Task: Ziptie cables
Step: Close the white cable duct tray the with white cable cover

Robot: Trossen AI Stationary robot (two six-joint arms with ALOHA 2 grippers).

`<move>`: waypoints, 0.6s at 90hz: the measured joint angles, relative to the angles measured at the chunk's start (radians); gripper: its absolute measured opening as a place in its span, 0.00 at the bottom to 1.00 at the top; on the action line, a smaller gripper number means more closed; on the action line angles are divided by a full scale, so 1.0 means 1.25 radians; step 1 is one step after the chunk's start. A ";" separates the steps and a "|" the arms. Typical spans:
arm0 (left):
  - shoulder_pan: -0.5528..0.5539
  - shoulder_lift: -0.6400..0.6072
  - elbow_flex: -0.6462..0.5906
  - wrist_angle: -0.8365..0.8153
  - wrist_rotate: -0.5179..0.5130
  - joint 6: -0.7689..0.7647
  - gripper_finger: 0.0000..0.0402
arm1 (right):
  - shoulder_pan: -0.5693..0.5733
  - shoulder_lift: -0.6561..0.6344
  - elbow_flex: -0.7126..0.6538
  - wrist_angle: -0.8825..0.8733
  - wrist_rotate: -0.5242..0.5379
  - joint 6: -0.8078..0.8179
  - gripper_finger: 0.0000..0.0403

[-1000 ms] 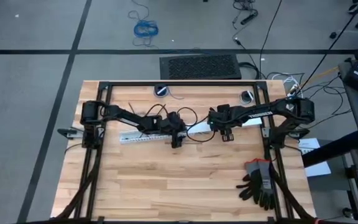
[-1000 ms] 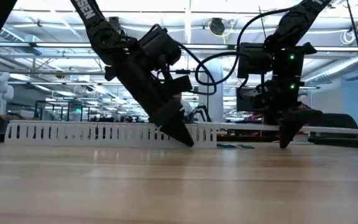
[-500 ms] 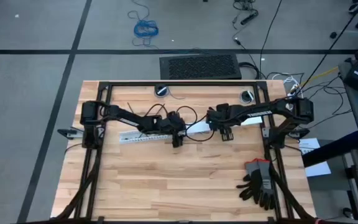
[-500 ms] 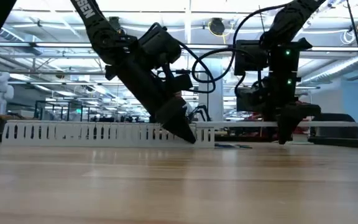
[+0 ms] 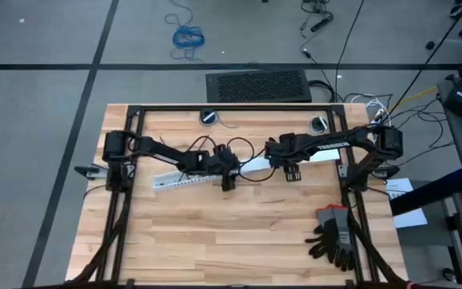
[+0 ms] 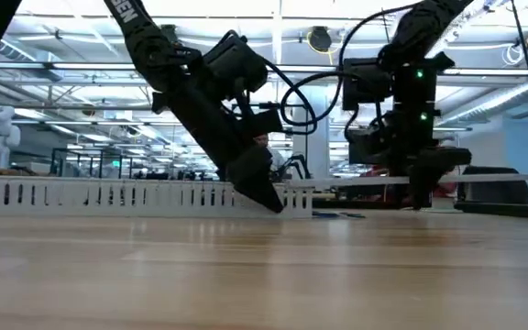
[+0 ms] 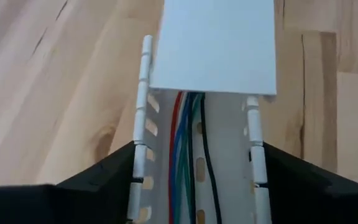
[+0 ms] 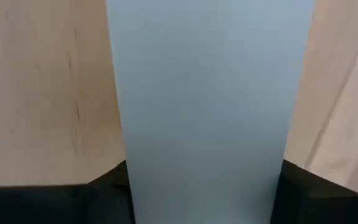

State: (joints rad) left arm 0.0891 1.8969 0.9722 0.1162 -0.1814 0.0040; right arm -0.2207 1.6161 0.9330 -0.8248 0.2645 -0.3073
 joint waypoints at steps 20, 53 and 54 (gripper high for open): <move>-0.003 0.000 0.000 -0.002 0.000 -0.002 0.67 | -0.004 0.000 0.044 -0.018 -0.001 -0.038 0.50; -0.017 0.000 0.000 -0.002 0.003 0.042 0.61 | -0.021 0.060 0.044 -0.021 -0.009 -0.059 0.50; -0.017 0.000 0.000 -0.002 0.004 0.043 0.60 | -0.021 0.061 0.044 -0.021 -0.009 -0.059 0.50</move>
State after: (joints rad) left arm 0.0675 1.8969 0.9722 0.1139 -0.1768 0.0579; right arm -0.2474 1.6922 0.9875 -0.8513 0.2535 -0.3806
